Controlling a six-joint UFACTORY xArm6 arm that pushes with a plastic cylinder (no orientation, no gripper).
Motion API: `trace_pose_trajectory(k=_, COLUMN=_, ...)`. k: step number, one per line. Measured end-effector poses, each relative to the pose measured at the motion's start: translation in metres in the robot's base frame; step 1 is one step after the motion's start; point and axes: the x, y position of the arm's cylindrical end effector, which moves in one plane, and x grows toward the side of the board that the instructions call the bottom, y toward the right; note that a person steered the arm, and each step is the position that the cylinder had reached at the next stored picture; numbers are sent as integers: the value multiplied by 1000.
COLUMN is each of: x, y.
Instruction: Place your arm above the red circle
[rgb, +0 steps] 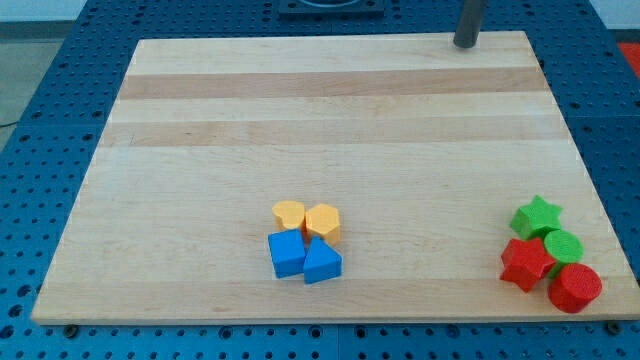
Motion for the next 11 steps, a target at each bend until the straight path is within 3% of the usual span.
trace_pose_trajectory(k=2, x=2, y=21)
trace_pose_trajectory(k=3, x=35, y=53)
trace_pose_trajectory(k=5, x=199, y=128)
trace_pose_trajectory(k=7, x=250, y=146)
trace_pose_trajectory(k=9, x=396, y=141)
trace_pose_trajectory(k=11, x=402, y=109)
